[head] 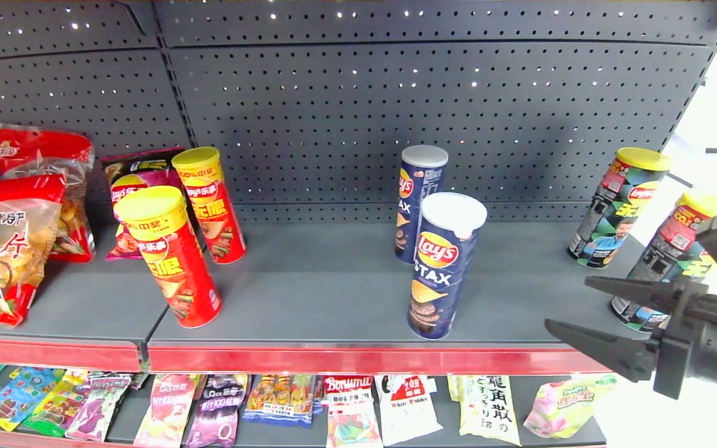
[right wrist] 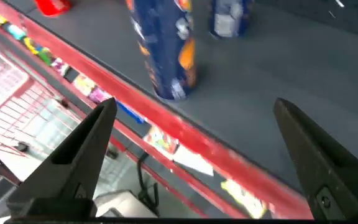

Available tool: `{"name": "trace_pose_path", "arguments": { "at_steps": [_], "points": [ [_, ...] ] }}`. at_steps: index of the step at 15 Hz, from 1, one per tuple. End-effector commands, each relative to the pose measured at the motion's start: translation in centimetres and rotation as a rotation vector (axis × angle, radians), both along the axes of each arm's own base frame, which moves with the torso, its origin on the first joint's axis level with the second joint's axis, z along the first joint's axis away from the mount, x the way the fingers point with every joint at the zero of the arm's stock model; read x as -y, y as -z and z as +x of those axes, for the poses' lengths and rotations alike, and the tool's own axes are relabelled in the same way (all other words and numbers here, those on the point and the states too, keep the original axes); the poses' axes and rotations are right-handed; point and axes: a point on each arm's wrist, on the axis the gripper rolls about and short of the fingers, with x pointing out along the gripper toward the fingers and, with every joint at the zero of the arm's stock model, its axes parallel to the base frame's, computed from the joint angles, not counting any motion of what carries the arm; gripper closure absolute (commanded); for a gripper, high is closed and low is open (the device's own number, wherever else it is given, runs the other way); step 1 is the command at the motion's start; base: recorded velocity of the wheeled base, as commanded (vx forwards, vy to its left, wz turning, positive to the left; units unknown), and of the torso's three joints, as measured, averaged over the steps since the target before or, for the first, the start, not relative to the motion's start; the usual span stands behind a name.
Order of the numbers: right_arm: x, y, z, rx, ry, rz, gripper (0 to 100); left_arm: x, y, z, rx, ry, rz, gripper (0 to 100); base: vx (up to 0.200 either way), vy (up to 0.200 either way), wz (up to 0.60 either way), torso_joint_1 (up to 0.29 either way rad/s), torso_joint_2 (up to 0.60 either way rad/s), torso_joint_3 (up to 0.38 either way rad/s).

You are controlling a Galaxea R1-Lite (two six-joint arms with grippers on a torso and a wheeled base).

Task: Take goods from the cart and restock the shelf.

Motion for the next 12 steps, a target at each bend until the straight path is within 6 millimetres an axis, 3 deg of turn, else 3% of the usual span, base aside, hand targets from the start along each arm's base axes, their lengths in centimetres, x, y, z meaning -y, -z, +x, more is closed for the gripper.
{"name": "trace_pose_path", "arguments": {
  "at_steps": [1,7,12],
  "points": [
    [-1.7,1.6,1.9,-0.064,-0.05,-0.016,0,0.0,0.0,0.0,0.001,0.0,0.001,0,0.0,0.0,0.0,0.0,0.0,0.0],
    [-3.6,1.4,3.3,-0.005,-0.161,0.026,0,0.0,0.0,0.0,0.001,0.0,0.001,0,0.0,0.0,0.0,0.0,0.0,0.0],
    [-5.5,0.3,6.1,0.071,-0.182,0.054,0,0.0,0.0,0.0,0.001,0.0,-0.001,0,0.0,0.0,0.0,0.0,0.0,0.0]
  ]
}}
